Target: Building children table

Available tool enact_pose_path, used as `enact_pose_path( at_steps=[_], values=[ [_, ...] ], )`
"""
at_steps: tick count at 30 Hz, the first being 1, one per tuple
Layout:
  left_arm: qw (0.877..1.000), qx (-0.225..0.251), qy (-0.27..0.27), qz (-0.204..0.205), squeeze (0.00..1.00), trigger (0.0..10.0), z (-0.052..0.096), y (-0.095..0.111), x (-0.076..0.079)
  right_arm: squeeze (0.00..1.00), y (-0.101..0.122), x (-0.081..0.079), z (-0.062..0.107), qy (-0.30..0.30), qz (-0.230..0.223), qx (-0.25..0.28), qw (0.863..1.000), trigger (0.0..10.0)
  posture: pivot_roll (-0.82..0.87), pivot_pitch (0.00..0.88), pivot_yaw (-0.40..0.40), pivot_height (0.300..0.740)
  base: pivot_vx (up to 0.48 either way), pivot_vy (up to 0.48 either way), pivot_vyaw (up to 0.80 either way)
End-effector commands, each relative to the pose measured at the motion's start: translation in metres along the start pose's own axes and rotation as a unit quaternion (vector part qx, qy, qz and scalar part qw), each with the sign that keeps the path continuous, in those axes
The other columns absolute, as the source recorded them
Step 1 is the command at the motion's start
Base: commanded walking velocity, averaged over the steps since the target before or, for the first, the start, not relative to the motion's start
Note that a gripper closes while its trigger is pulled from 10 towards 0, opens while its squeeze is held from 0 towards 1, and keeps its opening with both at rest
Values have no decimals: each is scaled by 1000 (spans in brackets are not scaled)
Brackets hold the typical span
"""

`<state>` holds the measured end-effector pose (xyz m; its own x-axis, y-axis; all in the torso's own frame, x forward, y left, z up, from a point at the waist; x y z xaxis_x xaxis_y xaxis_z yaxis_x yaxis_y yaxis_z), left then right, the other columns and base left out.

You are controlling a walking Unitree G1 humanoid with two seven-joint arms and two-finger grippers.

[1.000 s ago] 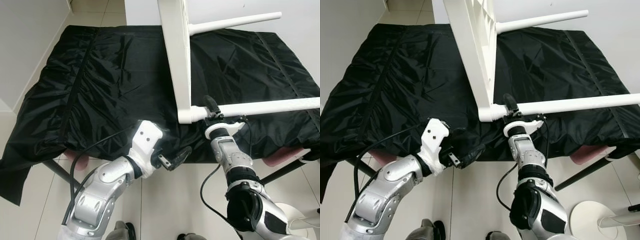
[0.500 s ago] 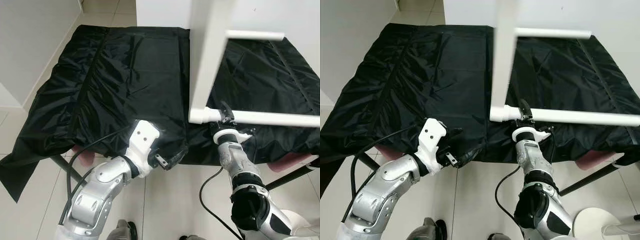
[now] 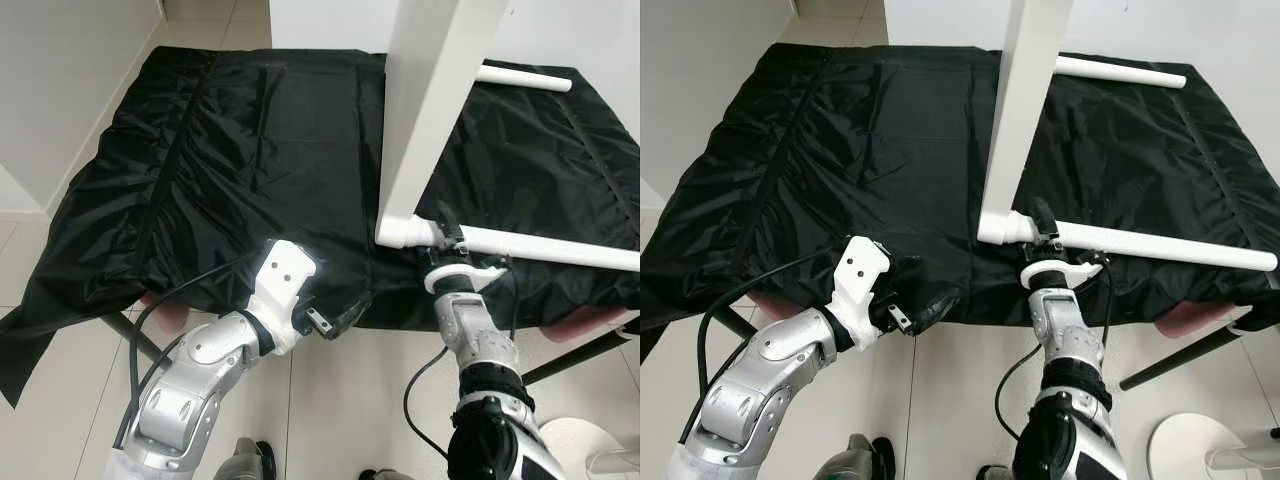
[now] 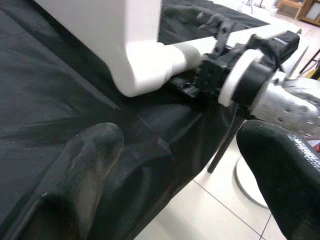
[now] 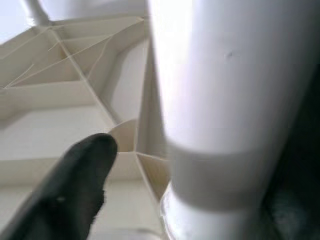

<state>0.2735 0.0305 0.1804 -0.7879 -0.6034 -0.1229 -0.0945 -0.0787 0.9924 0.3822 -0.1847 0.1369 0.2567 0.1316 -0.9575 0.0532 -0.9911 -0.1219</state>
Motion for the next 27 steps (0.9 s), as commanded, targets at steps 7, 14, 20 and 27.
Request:
enact_pose_path(
  at_steps=[7,14,20,27],
  values=[
    [1000,-13,18,7,0,10000,2,-7,-4,1000,16,10,27,-20,-14,32,999,10000,-36,153,30,740,0,0,0],
    [999,-20,38,8,0,10000,9,-10,-14,0,11,-10,97,-2,66,-24,998,10000,-50,171,47,740,0,0,0],
    [999,-22,43,6,0,10000,11,-10,-19,0,4,-10,128,-6,79,-70,994,10000,-63,175,60,740,0,0,0],
    [998,-20,52,5,0,10000,12,-9,-26,0,2,-9,135,-15,114,-99,988,10000,-65,171,64,740,0,0,0]
  ],
)
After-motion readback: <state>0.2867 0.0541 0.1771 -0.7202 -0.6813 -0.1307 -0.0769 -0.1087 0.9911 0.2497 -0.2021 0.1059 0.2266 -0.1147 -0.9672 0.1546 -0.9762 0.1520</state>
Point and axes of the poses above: a point about 5 cm out from each wrist's last joint towards the gripper, its own z axis pointing back from the gripper into the wrist, its own y axis along the axis of the wrist's last joint, x = y × z, the point moved 5 cm from there along -z, pointing out of the wrist towards the gripper, and after that the axes turned 4 degrees about -z, right-handed, at the moved point
